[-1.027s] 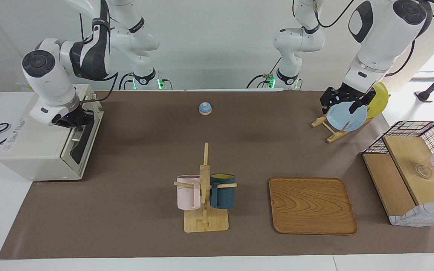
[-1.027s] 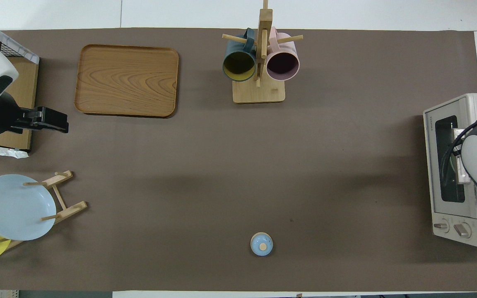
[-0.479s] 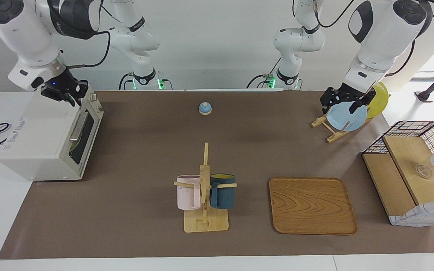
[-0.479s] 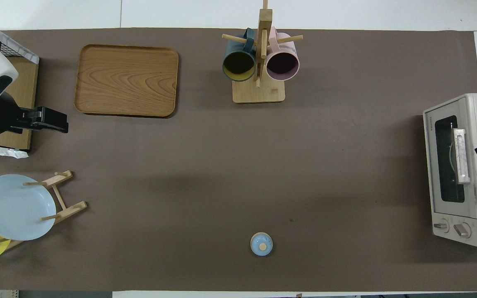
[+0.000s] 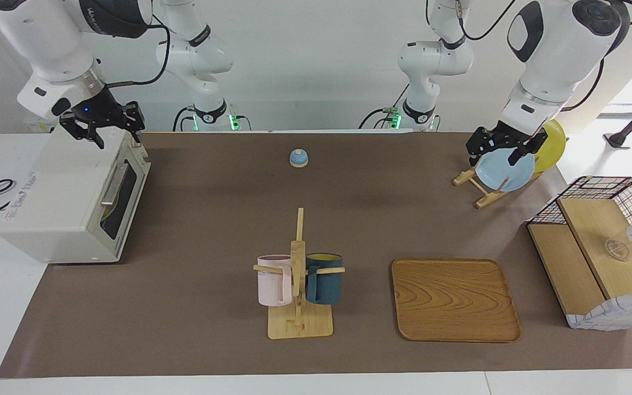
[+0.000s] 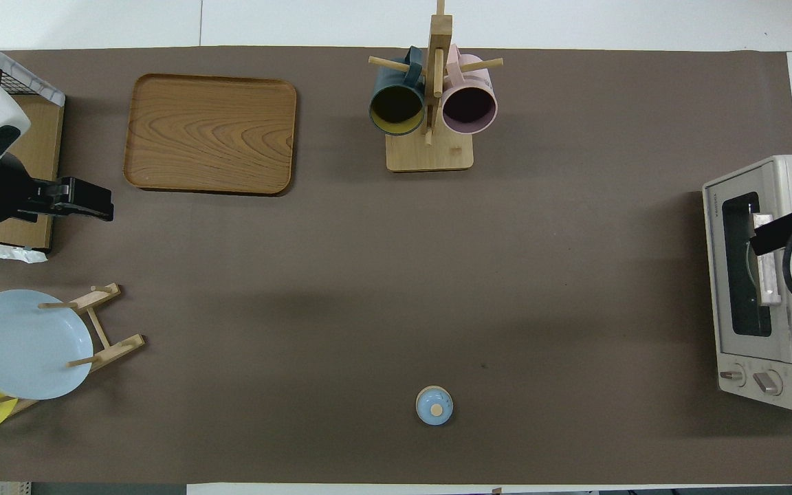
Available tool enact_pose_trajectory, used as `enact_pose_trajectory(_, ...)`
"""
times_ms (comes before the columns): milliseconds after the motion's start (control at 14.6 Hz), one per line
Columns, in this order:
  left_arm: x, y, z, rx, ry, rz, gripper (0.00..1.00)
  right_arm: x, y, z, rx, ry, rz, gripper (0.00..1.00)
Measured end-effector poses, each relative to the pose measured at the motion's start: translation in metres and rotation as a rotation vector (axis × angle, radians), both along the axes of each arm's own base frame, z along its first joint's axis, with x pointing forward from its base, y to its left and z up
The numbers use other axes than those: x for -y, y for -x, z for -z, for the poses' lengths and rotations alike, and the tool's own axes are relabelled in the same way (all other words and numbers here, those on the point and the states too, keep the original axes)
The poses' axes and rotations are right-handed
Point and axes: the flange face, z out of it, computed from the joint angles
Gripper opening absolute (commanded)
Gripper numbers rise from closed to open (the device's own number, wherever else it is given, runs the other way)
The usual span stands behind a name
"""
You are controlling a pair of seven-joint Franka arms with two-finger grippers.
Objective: Put corn in oven
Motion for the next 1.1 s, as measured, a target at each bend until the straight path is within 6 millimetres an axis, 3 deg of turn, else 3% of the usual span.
enact_pose_trajectory(274,0.000,0.000,0.000,0.000,0.000,0.000,1.00,-0.015,0.004,-0.008,-0.006,-0.026,0.017,1.00)
enact_pose_trajectory(1095,0.000,0.000,0.000,0.000,0.000,0.000,1.00,-0.016,0.006,-0.012,-0.005,-0.021,0.056,1.00)
